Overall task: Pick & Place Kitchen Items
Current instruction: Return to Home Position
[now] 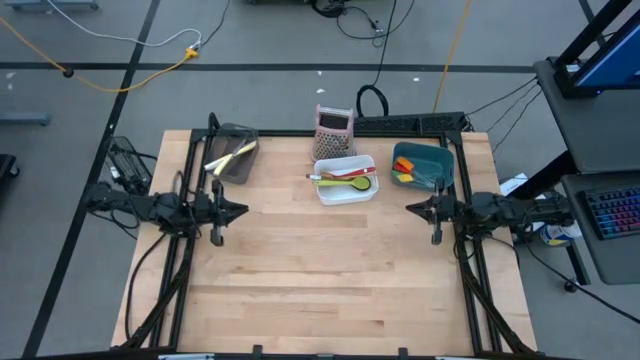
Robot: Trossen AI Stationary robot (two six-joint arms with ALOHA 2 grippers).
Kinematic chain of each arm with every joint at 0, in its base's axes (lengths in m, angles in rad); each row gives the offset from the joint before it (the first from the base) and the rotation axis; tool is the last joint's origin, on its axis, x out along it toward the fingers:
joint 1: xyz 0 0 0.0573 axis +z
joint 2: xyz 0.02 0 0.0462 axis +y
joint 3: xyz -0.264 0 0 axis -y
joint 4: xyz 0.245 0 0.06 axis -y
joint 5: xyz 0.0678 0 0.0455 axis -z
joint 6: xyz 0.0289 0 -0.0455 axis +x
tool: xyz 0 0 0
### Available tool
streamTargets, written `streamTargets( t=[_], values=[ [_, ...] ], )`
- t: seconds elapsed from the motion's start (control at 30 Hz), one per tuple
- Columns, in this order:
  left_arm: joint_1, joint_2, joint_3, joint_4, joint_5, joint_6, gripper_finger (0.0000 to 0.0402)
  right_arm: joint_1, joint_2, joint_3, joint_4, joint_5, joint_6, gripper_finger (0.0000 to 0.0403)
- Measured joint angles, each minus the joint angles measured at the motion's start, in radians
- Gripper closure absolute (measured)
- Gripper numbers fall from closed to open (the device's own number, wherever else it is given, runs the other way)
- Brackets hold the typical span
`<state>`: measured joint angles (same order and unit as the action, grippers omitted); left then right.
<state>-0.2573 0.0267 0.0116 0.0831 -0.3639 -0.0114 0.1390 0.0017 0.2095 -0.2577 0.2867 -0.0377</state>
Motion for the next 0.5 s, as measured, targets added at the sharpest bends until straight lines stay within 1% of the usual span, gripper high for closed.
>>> streamTargets(
  t=[0.03,0.3,0.4,0.5],
  values=[
    [0.000,-0.024,0.002,-0.014,0.003,-0.001,0.0364,0.000,0.000,0.010,-0.019,0.000,0.012,0.0394],
    [0.002,-0.022,0.010,-0.036,0.007,0.006,0.0364,0.000,0.001,0.012,-0.027,-0.009,0.021,0.0394],
    [0.002,-0.021,0.011,-0.048,0.004,0.008,0.0364,0.000,0.001,0.011,-0.008,-0.048,0.014,0.0394],
    [0.002,-0.021,0.011,-0.049,-0.006,0.013,0.0364,0.000,0.000,-0.007,0.058,-0.102,-0.006,0.0394]
  ],
)
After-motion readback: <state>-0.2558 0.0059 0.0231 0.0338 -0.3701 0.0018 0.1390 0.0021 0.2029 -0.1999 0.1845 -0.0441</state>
